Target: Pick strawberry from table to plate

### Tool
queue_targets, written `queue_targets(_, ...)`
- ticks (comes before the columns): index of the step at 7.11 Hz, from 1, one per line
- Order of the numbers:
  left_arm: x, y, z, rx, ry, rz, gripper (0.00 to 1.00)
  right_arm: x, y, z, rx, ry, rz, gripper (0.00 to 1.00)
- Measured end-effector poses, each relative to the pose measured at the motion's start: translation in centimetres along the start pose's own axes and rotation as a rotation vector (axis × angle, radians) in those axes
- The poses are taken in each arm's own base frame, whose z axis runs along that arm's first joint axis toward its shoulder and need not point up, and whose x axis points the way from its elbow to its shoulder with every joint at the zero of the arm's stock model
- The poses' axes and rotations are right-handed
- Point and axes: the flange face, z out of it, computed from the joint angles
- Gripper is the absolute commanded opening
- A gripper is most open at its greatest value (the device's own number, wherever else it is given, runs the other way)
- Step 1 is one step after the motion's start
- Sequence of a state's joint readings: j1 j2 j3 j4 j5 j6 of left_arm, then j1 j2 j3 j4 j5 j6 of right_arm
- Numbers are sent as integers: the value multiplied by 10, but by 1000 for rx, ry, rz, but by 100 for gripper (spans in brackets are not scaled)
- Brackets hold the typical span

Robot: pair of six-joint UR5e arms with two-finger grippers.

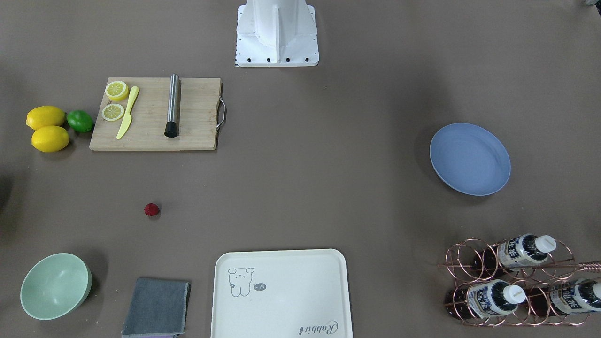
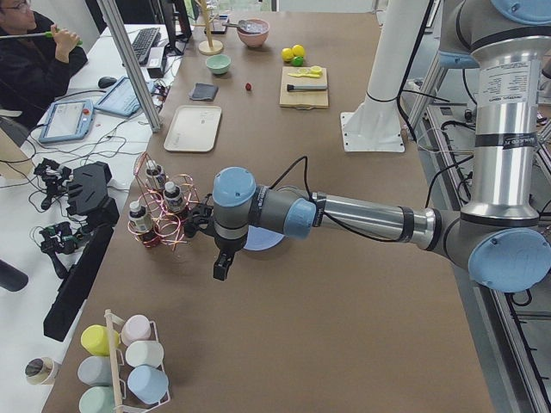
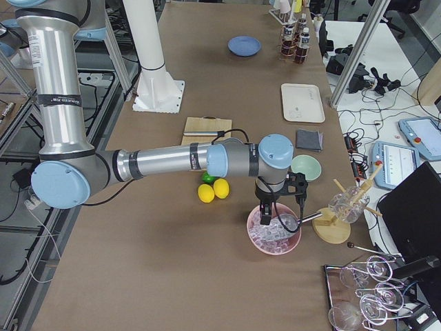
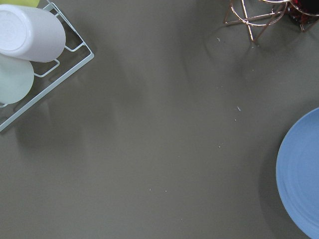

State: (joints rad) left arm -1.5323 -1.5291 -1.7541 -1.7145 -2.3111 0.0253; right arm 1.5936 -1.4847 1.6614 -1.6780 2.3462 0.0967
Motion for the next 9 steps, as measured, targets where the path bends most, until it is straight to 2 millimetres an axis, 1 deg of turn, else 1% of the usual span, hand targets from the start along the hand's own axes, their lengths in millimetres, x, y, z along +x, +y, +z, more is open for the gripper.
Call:
queue_targets(2, -3, 4, 3, 6, 0, 3, 98, 0, -1, -2, 3, -4, 1, 100)
queue_targets(5, -10, 9, 9, -6, 3, -10, 98, 4, 6, 2, -5, -6, -7, 100)
queue_targets(9, -11, 11, 9, -7, 2, -15, 98, 7, 7, 4, -10, -5, -17, 100)
